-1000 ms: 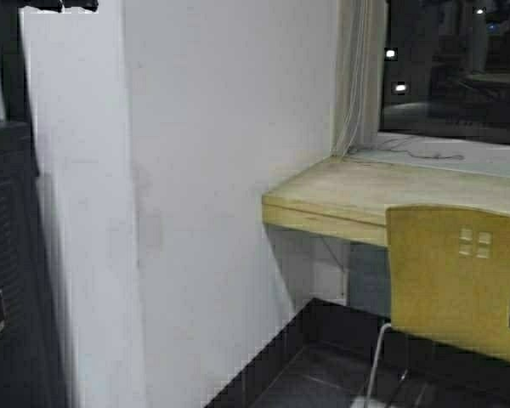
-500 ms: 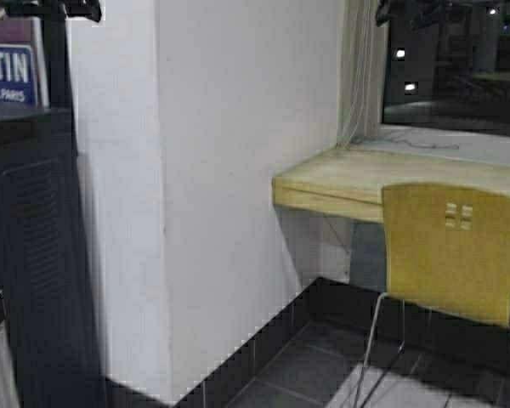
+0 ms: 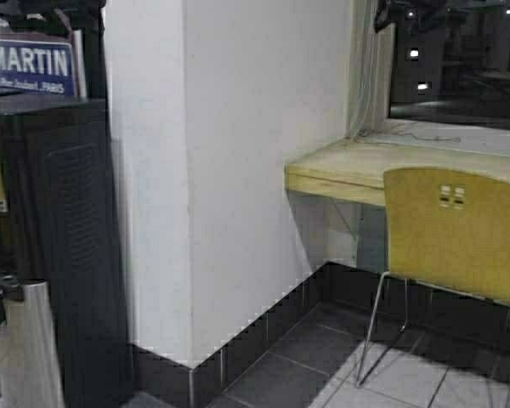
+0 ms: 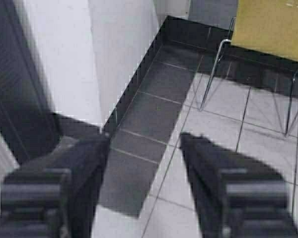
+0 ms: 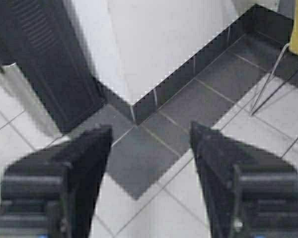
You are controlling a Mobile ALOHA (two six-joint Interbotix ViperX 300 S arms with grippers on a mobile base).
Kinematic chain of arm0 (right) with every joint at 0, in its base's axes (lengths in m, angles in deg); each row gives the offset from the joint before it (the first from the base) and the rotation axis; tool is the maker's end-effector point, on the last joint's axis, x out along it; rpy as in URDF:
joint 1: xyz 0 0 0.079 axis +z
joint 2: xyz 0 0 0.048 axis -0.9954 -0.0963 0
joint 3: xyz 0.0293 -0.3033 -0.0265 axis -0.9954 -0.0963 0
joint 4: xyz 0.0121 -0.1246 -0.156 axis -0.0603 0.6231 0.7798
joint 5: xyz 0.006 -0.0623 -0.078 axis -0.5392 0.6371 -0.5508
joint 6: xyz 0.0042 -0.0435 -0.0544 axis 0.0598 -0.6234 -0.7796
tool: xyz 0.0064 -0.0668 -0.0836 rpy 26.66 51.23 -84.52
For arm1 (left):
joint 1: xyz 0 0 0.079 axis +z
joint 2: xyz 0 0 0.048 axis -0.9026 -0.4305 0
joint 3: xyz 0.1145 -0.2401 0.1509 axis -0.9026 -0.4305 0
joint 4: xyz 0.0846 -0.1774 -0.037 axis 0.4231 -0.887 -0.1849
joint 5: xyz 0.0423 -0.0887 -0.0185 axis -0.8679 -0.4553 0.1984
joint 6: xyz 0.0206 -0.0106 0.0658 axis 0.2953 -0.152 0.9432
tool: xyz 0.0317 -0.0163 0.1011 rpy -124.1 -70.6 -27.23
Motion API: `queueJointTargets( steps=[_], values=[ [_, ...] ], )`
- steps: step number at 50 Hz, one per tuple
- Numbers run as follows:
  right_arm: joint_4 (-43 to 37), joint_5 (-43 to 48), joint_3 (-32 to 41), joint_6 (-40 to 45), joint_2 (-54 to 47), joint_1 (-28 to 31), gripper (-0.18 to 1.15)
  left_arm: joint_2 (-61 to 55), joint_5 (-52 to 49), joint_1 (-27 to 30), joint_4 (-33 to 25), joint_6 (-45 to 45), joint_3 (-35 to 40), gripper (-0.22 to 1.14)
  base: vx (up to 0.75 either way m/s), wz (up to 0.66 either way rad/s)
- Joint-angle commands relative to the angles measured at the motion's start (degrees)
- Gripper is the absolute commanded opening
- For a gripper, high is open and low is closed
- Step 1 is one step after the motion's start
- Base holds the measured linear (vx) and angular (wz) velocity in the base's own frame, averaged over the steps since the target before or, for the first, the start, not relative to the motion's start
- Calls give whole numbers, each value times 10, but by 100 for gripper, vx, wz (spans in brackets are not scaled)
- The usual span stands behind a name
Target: Push the chairs under the table
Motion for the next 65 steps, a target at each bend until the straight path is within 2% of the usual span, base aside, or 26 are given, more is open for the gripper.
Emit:
queueJointTargets(
  steps=[1,28,65],
  values=[
    [1,1,15,-2,5,-2,86,-3,3,-1,1,3,20,83,-35,6],
    [0,-1,16,2,-12,-7,86,-5,-7,-2,1,-1,13,83,-32,-11],
    [0,-24,18,18,-32,-7,86,-17,-18,-2,-3,-25,18,83,-19,-39]
  ],
)
